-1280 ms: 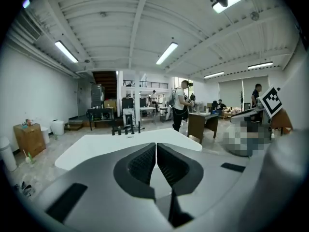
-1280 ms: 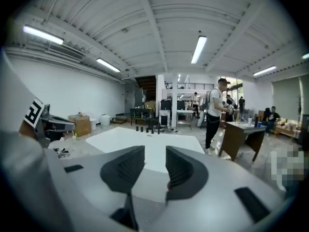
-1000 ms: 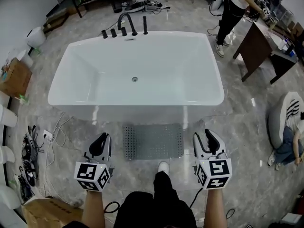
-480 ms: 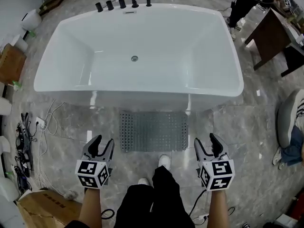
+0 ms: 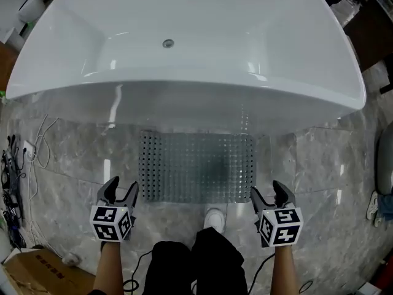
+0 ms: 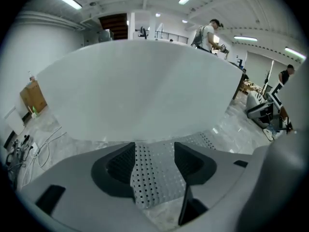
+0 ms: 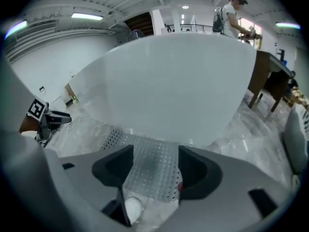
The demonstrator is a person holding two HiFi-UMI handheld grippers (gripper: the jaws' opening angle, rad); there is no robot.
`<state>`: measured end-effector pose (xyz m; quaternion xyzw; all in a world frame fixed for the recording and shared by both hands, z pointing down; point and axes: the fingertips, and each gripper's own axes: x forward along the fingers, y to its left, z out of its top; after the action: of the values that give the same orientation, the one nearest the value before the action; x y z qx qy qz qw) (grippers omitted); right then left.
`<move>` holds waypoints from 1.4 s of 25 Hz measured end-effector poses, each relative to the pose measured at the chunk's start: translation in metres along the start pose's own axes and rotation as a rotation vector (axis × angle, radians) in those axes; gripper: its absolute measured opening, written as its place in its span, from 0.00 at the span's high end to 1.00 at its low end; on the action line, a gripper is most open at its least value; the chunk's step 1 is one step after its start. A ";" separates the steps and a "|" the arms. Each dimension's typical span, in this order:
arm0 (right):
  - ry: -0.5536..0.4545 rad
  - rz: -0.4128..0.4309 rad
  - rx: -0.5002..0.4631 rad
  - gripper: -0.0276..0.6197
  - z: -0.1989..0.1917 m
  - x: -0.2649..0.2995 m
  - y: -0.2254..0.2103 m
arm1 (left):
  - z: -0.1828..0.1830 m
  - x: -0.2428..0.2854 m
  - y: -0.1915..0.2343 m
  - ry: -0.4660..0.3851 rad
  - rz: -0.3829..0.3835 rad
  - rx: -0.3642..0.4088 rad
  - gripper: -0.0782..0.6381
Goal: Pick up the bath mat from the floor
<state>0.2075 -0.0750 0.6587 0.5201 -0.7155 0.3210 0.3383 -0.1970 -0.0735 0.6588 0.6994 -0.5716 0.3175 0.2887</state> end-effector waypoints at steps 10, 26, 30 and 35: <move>0.130 -0.029 0.001 0.50 -0.138 0.164 -0.039 | -0.143 0.141 0.053 0.117 0.092 -0.006 0.49; 0.208 -0.099 0.070 0.49 -0.216 0.271 -0.091 | -0.252 0.239 0.096 0.252 0.044 -0.014 0.49; 0.208 -0.102 0.071 0.50 -0.216 0.272 -0.091 | -0.252 0.241 0.094 0.240 0.025 -0.026 0.51; 0.205 -0.107 0.023 0.60 -0.214 0.270 -0.082 | -0.251 0.239 0.091 0.241 0.046 -0.014 0.57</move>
<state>0.2564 -0.0642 1.0094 0.5258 -0.6448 0.3620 0.4203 -0.2809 -0.0449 1.0055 0.6410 -0.5507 0.4017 0.3527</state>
